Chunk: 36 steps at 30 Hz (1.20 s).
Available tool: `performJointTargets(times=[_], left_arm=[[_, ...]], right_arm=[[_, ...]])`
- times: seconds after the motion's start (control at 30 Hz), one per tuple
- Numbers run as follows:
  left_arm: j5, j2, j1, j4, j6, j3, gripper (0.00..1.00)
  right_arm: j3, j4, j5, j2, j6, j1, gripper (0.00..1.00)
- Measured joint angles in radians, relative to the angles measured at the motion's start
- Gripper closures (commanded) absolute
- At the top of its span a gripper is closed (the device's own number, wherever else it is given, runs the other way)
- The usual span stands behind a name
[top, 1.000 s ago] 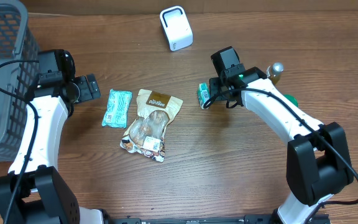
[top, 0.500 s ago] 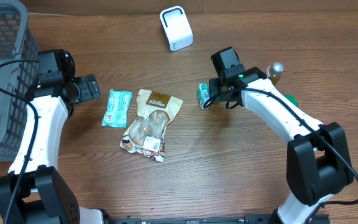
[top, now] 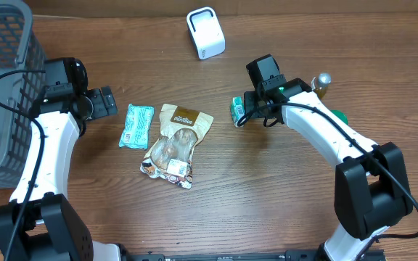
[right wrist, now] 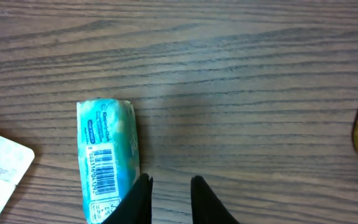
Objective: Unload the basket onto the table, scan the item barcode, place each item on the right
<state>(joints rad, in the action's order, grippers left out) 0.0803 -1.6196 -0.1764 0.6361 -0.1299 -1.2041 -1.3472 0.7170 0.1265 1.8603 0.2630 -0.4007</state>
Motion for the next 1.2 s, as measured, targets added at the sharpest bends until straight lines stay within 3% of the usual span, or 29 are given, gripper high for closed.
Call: performJointTargets(times=[0.17, 0.33, 1.2], left_arm=[[0.000, 0.000, 0.000, 0.000, 0.000, 0.000, 0.01], [0.000, 0.000, 0.000, 0.000, 0.000, 0.000, 0.00], [0.000, 0.000, 0.000, 0.000, 0.000, 0.000, 0.00]], right_arm=[[0.024, -0.029, 0.000, 0.000, -0.001, 0.000, 0.77], [0.058, -0.072, -0.005, 0.000, 0.000, 0.000, 0.69], [0.091, -0.101, -0.007, 0.000, -0.001, 0.000, 0.65]])
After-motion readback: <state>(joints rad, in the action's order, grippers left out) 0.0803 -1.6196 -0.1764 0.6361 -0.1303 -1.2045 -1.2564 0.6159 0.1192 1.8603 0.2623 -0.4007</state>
